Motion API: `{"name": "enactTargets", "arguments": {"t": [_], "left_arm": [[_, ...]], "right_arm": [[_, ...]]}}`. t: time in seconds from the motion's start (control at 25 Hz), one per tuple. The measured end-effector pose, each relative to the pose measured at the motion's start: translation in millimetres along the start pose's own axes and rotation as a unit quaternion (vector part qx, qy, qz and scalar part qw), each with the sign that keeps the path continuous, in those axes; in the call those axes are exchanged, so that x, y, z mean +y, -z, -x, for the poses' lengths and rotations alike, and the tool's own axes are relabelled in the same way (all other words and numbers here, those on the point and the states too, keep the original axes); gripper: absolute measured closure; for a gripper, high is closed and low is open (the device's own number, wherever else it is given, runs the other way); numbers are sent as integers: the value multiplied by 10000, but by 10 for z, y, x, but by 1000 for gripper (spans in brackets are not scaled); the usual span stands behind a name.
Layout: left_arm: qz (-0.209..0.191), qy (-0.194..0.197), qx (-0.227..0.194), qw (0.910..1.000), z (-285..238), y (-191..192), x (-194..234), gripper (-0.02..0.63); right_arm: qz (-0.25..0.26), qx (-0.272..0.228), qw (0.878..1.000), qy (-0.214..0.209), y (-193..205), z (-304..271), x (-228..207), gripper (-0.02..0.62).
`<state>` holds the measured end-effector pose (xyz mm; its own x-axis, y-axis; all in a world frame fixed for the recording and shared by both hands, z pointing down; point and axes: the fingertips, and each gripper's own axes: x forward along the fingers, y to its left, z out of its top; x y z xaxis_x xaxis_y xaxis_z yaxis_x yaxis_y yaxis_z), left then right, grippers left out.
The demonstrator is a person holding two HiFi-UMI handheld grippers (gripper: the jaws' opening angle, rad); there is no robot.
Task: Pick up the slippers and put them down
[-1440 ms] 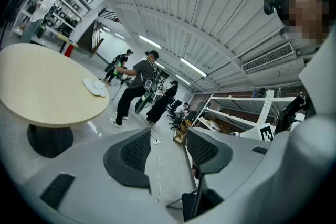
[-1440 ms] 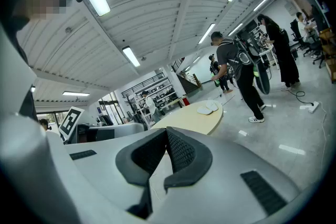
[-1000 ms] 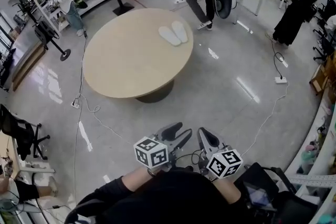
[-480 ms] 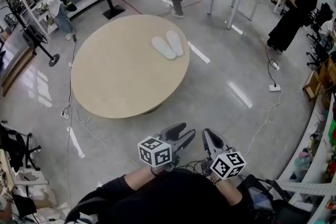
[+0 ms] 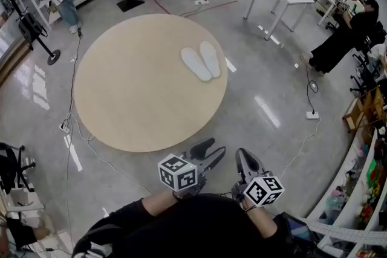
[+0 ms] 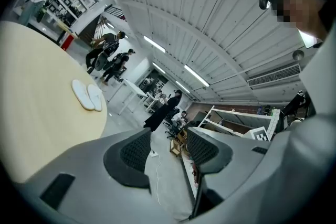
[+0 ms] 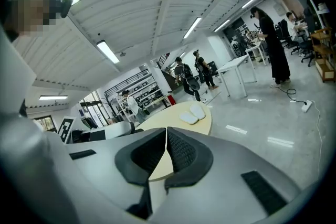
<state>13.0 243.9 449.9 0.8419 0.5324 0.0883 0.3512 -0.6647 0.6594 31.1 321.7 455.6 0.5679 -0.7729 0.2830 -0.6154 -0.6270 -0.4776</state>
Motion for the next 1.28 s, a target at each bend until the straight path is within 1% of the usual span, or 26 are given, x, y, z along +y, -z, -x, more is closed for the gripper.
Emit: {"name": "enactTargets", "arguments": {"t": [0.16, 0.28, 0.44, 0.6, 0.72, 0.92, 1.04, 1.12, 1.28], "left_arm": [[206, 62, -130, 9997, 5, -278, 287, 373], [158, 10, -162, 9997, -28, -420, 431, 374], [11, -203, -140, 9997, -150, -543, 629, 374], [107, -540, -260, 9981, -315, -698, 967, 374], [191, -809, -388, 9958, -422, -900, 1276, 374], [263, -1307, -775, 9880, -613, -1346, 1763, 373], [291, -1539, -933, 9833, -861, -1639, 2101, 374], [385, -1750, -958, 9791, -1106, -1779, 2405, 373], [529, -2306, -845, 9679, -1581, -1913, 3044, 373]], "right_arm": [[-119, -27, 9999, -51, -135, -399, 35, 578], [-239, -31, 9997, -90, -185, -613, 19, 578], [-438, -5, 9988, -232, -268, -898, -89, 578], [-492, 109, 9973, -531, -387, -1314, -233, 578], [-534, 174, 9954, -773, -533, -1720, -311, 578], [-522, 319, 9912, -1174, -860, -2435, -456, 578], [-422, 440, 9885, -1386, -1105, -2927, -592, 578], [-382, 543, 9885, -1360, -1262, -3277, -825, 578], [-198, 710, 9914, -1081, -1500, -3915, -1455, 577]]}}
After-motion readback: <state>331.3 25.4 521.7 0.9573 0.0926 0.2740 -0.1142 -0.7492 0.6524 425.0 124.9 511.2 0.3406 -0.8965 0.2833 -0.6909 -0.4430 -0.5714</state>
